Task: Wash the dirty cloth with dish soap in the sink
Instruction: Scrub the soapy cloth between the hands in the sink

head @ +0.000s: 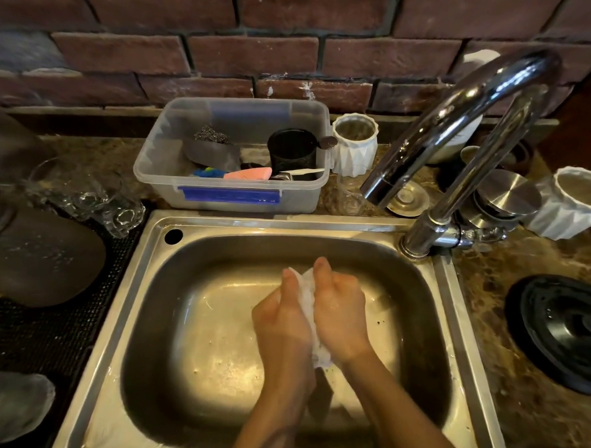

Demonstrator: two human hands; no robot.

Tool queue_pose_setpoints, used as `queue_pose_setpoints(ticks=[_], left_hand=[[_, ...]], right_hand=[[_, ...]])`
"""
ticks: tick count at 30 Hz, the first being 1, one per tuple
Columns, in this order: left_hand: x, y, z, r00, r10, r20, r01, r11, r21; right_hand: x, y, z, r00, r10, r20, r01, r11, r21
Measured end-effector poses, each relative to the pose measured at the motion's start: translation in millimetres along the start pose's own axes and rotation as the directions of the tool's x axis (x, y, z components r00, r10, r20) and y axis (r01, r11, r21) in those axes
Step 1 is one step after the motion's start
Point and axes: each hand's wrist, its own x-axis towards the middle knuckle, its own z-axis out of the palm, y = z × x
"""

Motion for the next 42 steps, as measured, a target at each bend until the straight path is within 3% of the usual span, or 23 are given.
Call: queue_pose_setpoints(ticks=[4, 7, 9, 11, 14, 16, 20, 22, 23, 26, 28, 30, 33, 36, 38, 40, 42], left_hand=[[15.1, 2.3, -3.9, 0.996, 0.017, -0.082, -0.011, 0.997, 0.079], [7.1, -7.5, 2.9, 0.980, -0.192, 0.049, 0.192, 0.981, 0.006], [9.9, -5.0, 0.2, 0.997, -0.080, -0.005, 0.080, 0.996, 0.024], [15.8, 0.0, -7.5, 0.998, 0.018, -0.064, -0.012, 0.996, 0.085], [6.5, 1.1, -6.3, 0.993, -0.078, 0.085, 0.071, 0.994, 0.083], [1.5, 1.3, -4.2, 0.970, -0.198, 0.140, 0.193, 0.980, 0.049], [10.5, 6.3, -9.0, 0.990, -0.117, 0.078, 0.115, 0.993, 0.025], [-2.2, 10.1, -7.8, 0.942, -0.249, 0.226, 0.247, 0.968, 0.037], [-5.9, 9.1, -7.1, 0.916, -0.287, 0.280, 0.287, 0.957, 0.044], [-6.3, 17.8, -24.7, 0.892, -0.309, 0.331, 0.363, 0.925, -0.115], [6.2, 15.6, -42.4, 0.894, -0.267, 0.359, 0.361, 0.905, -0.225], [12.1, 14.7, -52.3, 0.905, -0.211, 0.370, 0.316, 0.915, -0.250], [10.2, 17.2, -54.8, 0.866, -0.259, 0.428, 0.369, 0.908, -0.196], [-1.4, 25.3, -40.2, 0.911, -0.230, 0.343, 0.261, 0.964, -0.048], [-9.3, 26.7, -24.0, 0.969, -0.131, 0.212, 0.115, 0.990, 0.086], [-10.7, 24.4, -14.0, 0.998, -0.024, 0.055, 0.019, 0.995, 0.099], [-14.0, 22.2, -7.9, 0.999, -0.037, -0.037, 0.039, 0.998, 0.049]], right_hand=[[-24.5, -4.0, 4.6, 0.993, -0.004, 0.119, 0.003, 1.000, 0.008], [3.2, -3.0, -1.8, 1.000, 0.006, 0.018, -0.006, 1.000, 0.011], [1.2, -8.0, 0.8, 0.999, 0.021, 0.030, -0.021, 1.000, 0.010], [-22.7, -9.3, 5.3, 0.990, -0.004, 0.144, 0.002, 1.000, 0.012], [-12.1, -7.6, -0.2, 0.989, -0.125, 0.084, 0.131, 0.989, -0.069], [4.6, -6.3, -2.4, 0.994, -0.099, 0.049, 0.103, 0.989, -0.109], [-28.1, -7.3, 3.2, 0.975, -0.089, 0.205, 0.135, 0.966, -0.222], [-16.8, -0.2, -2.0, 0.971, -0.197, 0.134, 0.228, 0.934, -0.274], [-5.7, -1.2, -6.6, 0.978, -0.186, 0.094, 0.205, 0.939, -0.275], [12.2, -8.9, -17.3, 0.992, 0.084, 0.098, -0.087, 0.996, 0.026], [8.3, -13.6, -27.5, 0.950, 0.226, 0.216, -0.279, 0.924, 0.263], [5.9, -20.6, -39.0, 0.931, 0.206, 0.302, -0.312, 0.878, 0.362], [7.8, -29.2, -44.1, 0.950, 0.139, 0.280, -0.234, 0.910, 0.341], [8.0, -27.0, -37.4, 0.989, 0.110, 0.100, -0.127, 0.974, 0.185], [-4.3, -23.0, -28.1, 0.999, 0.025, -0.032, -0.024, 1.000, 0.019], [-25.0, -20.9, -13.2, 0.998, -0.057, -0.028, 0.055, 0.996, -0.066], [-30.0, -15.6, -1.9, 0.997, -0.059, 0.041, 0.061, 0.997, -0.054]])
